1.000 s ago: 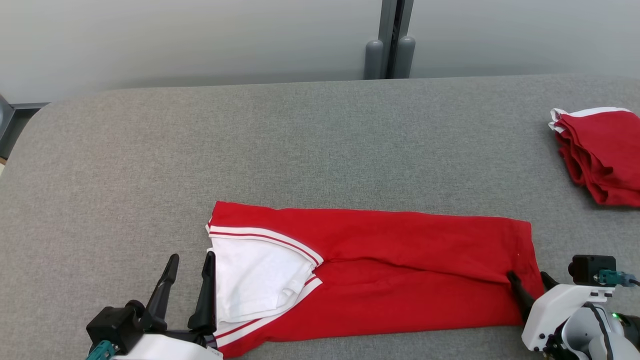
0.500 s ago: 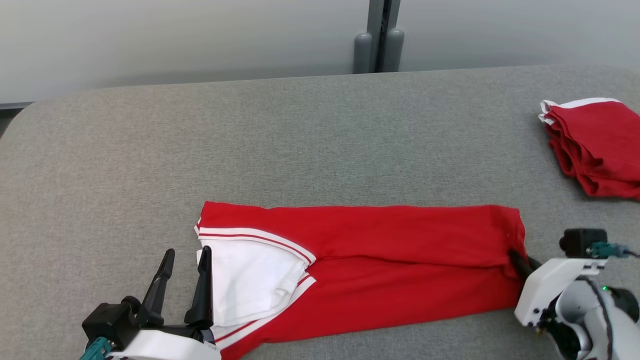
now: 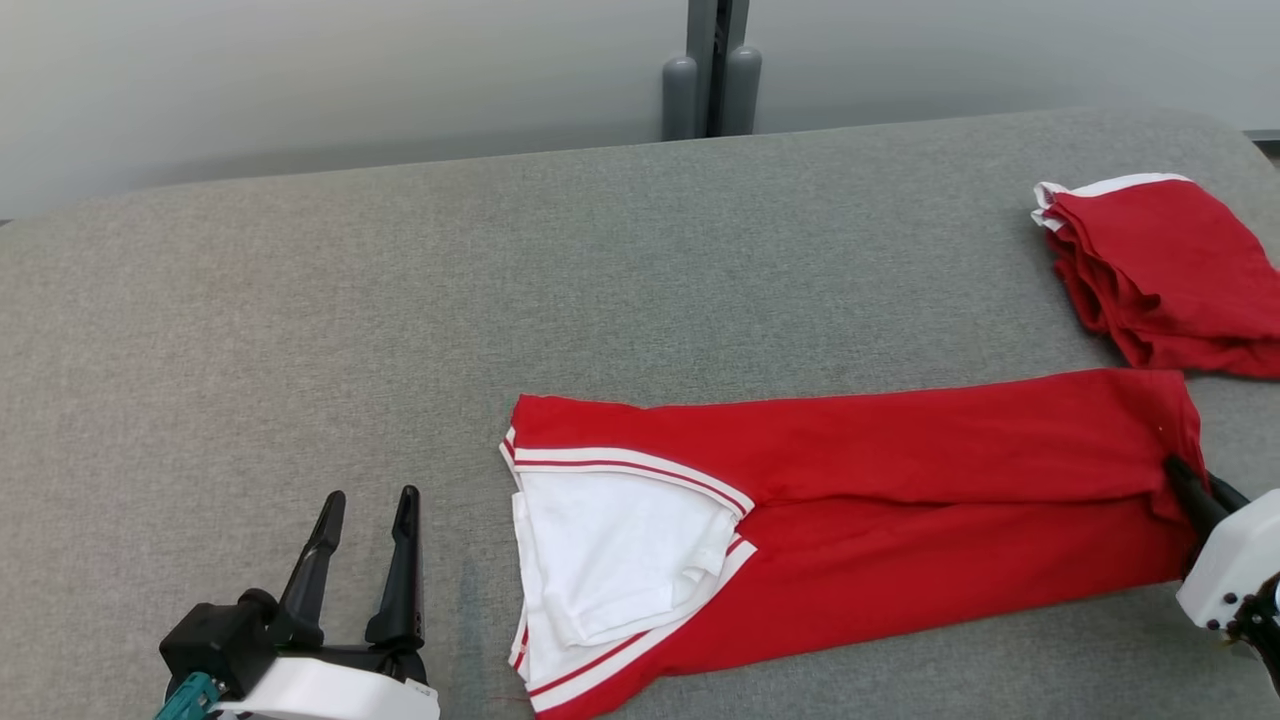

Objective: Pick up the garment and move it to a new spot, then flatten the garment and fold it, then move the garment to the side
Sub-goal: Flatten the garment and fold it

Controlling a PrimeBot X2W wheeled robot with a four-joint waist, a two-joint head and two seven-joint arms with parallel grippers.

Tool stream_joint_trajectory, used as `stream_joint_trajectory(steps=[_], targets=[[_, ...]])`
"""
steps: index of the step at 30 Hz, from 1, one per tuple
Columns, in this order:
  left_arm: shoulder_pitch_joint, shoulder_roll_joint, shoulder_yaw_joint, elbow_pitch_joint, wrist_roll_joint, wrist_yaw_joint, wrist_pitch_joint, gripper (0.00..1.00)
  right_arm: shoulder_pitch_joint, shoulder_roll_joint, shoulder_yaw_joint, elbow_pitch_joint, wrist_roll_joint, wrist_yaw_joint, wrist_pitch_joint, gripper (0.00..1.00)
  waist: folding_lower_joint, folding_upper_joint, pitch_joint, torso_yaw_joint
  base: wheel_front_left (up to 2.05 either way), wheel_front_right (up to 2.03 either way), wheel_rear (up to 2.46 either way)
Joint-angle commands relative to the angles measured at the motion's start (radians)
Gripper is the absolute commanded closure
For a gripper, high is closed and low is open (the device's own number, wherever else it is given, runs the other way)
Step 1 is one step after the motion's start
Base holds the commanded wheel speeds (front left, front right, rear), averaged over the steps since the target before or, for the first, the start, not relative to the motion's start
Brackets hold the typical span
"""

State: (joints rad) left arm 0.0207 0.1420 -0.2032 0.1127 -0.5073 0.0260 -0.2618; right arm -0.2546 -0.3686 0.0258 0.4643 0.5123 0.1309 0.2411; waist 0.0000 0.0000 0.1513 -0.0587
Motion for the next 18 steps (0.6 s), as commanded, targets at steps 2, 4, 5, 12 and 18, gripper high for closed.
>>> stream_joint_trajectory(steps=[2,4,5,12,18], targets=[[-0.015,0.0,0.007,0.002,0.005,-0.006,-0.004,0.0,0.025,0.007,-0.024,-0.052,0.027,0.0,0.012,1.0,0.0,0.0,-0.004,-0.01,0.0,0.0,0.0],[-0.013,0.001,0.009,0.004,0.005,-0.006,-0.004,0.0,0.04,0.017,-0.023,-0.1,0.053,0.0,0.028,1.0,0.0,0.0,-0.008,-0.017,0.0,0.0,0.0],[-0.012,0.001,0.009,0.005,0.005,-0.007,-0.004,0.0,0.046,0.022,-0.019,-0.126,0.066,0.0,0.038,1.0,0.0,0.0,-0.01,-0.02,0.0,0.0,0.0],[-0.015,0.001,0.006,0.012,0.005,-0.009,-0.003,0.0,0.103,0.054,0.038,-0.345,0.158,0.0,0.13,1.0,0.0,0.0,-0.024,-0.027,0.0,0.0,0.0],[-0.017,-0.002,-0.001,0.018,0.0,-0.012,-0.003,0.0,0.119,0.086,0.095,-0.478,0.228,0.0,0.187,1.0,0.0,0.0,-0.033,-0.008,0.0,0.0,0.0]])
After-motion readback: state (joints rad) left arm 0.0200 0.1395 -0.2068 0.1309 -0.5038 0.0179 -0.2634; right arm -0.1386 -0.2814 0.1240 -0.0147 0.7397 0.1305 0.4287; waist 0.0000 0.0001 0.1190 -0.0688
